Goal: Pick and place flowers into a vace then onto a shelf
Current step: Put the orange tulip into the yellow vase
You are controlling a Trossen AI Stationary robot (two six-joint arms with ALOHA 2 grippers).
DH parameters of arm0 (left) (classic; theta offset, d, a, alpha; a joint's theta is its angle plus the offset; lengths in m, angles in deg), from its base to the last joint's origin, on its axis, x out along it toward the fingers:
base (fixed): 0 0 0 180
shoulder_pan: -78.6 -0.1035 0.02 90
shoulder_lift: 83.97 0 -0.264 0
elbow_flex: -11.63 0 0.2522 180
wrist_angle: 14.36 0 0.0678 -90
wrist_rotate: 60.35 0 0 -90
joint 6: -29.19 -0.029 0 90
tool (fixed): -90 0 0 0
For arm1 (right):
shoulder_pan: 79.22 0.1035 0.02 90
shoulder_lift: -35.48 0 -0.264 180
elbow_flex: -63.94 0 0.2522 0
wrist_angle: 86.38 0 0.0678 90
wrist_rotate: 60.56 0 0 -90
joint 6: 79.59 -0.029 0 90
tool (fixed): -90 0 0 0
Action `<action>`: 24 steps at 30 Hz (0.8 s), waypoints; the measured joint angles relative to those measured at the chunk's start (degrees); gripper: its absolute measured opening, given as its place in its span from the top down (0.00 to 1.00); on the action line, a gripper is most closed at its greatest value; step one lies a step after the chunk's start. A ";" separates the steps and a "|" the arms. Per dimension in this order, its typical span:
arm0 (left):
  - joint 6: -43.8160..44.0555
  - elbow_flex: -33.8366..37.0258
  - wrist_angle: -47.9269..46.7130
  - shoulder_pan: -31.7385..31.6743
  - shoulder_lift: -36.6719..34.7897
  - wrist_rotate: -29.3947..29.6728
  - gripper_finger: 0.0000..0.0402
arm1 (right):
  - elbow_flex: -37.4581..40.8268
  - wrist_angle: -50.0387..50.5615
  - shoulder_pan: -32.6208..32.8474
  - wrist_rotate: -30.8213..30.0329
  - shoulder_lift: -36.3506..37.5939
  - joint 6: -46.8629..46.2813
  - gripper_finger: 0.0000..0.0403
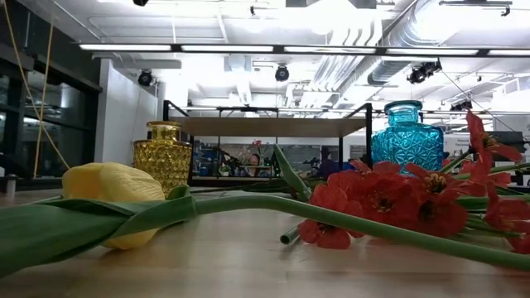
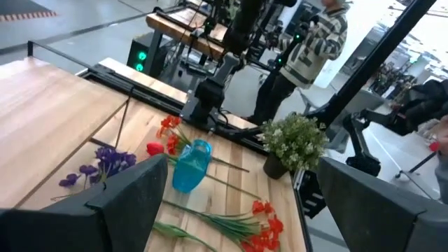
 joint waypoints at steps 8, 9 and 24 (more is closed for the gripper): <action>4.62 -0.04 -2.94 0.00 -0.57 0.01 0.01 | -4.60 6.89 0.00 0.00 -4.74 0.12 0.05; 5.23 -0.04 -3.83 0.00 -0.77 0.04 0.01 | -5.62 8.21 0.02 0.00 -5.83 0.37 0.05; 20.45 -0.09 -22.55 0.00 -3.44 0.60 0.01 | -31.73 43.98 0.00 -6.95 -24.91 7.51 0.05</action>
